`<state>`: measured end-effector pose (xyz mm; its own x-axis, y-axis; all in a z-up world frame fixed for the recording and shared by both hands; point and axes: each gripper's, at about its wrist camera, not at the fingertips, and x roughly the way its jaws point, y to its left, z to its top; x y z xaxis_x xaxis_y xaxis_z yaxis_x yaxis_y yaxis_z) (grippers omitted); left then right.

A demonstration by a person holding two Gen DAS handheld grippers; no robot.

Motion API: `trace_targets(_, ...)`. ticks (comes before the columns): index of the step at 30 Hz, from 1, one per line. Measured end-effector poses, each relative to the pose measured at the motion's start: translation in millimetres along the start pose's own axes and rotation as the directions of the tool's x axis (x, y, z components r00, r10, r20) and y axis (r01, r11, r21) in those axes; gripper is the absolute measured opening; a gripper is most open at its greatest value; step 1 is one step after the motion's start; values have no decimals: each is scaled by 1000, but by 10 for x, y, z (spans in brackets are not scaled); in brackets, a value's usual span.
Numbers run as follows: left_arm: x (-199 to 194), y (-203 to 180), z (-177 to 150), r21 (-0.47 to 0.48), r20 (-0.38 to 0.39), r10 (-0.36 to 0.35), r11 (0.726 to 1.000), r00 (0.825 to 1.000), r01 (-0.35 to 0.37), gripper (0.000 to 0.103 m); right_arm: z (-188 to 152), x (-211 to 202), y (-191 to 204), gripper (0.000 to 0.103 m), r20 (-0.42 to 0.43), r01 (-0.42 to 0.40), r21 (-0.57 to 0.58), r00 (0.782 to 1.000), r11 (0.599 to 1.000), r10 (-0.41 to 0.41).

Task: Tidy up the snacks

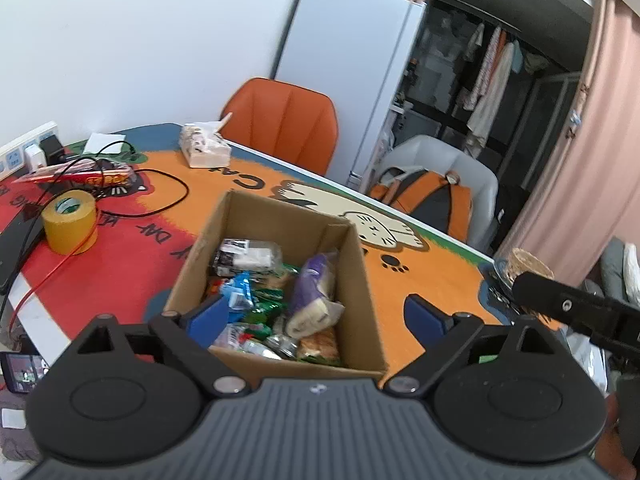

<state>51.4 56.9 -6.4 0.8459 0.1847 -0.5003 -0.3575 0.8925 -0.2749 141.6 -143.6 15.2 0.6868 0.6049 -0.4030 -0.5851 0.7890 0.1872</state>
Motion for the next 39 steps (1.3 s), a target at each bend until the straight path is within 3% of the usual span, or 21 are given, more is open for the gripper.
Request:
trace_targets(4,-44,-126,1,43,-16,34,999,999,-34,97,-3,-125,-83,103,-3,29,14,1000,999,-29)
trace_targets(23,-473,-473,13,129,-19,-3,992,1000,5,103,-32,-755,-313,103,19,108,33,994,994,-108)
trace_targets(29,-561,-569,13,163,-14,-21,986,1000,23,103,-22,-884,-376,103,22,110,46,994,993,-111)
trace_targets(39,-575,-570,7,174,-44,7,985,999,0,103,-3,-926,-310,103,-8,76,27,997,997,-76)
